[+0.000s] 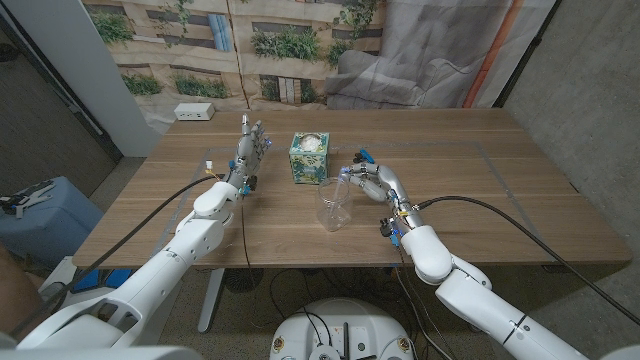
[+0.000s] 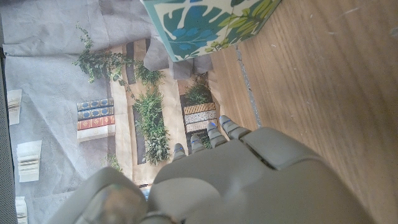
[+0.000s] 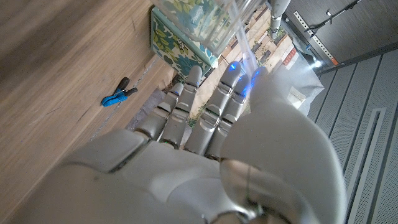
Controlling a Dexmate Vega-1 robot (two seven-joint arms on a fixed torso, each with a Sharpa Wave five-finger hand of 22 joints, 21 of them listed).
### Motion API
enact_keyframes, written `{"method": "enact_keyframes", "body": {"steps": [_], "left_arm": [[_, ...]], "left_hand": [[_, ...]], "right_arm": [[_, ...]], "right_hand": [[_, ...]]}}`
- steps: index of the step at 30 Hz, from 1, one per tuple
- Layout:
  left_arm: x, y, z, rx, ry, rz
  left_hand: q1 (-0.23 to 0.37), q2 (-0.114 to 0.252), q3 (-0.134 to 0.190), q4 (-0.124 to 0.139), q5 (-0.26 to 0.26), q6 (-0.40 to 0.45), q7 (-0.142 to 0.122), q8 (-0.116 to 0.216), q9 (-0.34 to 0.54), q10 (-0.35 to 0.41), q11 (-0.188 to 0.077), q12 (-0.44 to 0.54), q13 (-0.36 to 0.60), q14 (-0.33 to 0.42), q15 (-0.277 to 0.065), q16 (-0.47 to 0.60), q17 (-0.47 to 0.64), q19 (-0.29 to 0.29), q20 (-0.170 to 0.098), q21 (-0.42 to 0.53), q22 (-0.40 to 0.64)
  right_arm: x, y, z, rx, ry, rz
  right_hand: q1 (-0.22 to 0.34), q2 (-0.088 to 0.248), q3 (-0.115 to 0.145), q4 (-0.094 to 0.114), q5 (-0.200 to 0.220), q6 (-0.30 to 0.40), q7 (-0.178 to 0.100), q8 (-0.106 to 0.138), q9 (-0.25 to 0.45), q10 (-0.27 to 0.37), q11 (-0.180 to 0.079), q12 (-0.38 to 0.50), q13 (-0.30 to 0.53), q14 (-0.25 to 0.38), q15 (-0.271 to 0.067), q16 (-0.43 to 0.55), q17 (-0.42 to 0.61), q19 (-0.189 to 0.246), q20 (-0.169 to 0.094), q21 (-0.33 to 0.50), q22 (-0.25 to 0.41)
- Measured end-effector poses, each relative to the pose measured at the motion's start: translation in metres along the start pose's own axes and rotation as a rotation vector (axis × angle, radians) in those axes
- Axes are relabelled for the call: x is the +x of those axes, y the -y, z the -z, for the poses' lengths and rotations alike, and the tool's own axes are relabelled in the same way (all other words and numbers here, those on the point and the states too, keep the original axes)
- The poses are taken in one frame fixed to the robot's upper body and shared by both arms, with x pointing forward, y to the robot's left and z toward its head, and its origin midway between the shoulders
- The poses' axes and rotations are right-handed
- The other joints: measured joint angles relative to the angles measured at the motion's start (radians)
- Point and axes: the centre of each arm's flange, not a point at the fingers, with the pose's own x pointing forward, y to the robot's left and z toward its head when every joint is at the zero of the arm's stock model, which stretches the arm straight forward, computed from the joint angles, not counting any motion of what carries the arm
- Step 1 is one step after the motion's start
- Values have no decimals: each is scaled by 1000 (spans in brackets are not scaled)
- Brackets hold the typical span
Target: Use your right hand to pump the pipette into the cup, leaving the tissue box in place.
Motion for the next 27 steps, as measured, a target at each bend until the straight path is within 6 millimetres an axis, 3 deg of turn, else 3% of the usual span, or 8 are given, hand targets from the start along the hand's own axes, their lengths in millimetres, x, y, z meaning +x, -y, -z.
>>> {"method": "enact_keyframes", "body": {"steps": [27], "left_arm": [[0, 0, 0, 0, 0, 0]], "left_hand": [[0, 0, 0, 0, 0, 0, 0, 0, 0, 0, 0, 0, 0, 0, 0, 0, 0, 0, 0, 0, 0]], "right_arm": [[2, 10, -21, 50, 53, 60]], "right_hand": [[-7, 7, -1, -7, 0, 0, 0, 0, 0, 0, 0, 0, 0, 0, 0, 0, 7, 0, 0, 0, 0]]}}
